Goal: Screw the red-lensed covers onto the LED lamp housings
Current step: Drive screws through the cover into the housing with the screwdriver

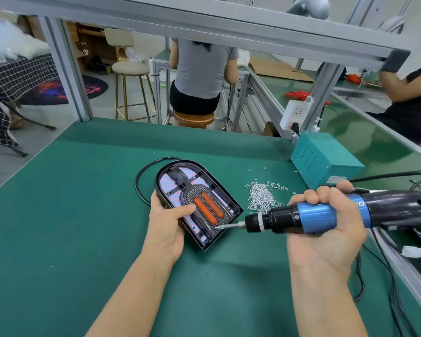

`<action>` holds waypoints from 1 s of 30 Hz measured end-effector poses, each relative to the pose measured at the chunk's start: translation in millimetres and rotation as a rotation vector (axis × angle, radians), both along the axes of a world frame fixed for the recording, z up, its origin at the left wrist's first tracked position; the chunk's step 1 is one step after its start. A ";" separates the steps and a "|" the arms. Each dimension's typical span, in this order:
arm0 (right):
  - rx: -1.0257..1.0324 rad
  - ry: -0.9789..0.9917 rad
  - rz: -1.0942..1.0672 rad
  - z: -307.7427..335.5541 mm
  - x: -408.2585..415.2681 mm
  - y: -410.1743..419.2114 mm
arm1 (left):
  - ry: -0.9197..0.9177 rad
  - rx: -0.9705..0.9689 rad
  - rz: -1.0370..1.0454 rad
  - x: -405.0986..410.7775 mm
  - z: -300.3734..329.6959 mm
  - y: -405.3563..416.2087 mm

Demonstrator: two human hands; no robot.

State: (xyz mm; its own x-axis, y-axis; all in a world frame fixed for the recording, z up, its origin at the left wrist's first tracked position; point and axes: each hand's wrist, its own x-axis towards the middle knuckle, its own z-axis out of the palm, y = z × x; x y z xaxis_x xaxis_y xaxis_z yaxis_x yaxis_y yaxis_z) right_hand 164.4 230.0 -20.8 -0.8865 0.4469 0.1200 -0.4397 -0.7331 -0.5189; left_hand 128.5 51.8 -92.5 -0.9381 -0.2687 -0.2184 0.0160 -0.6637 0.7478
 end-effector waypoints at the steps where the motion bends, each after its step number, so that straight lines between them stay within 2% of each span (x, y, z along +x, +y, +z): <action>1: 0.013 0.003 0.001 0.0 -0.3 -0.9 | 0.017 -0.011 0.000 0.7 0.0 1.4; 7: 0.033 0.004 -0.002 -2.7 2.1 1.4 | 0.013 -0.046 -0.012 6.4 -0.4 6.1; 18: 0.039 -0.008 0.011 -9.1 3.0 -1.7 | 0.023 0.053 -0.061 11.0 -2.8 8.4; 24: -0.027 -0.007 -0.018 -7.8 5.3 12.7 | -0.032 0.103 -0.114 8.7 -7.6 4.1; 30: -0.022 -0.011 -0.041 -7.1 6.6 18.7 | -0.060 -0.014 -0.167 6.2 -12.7 3.4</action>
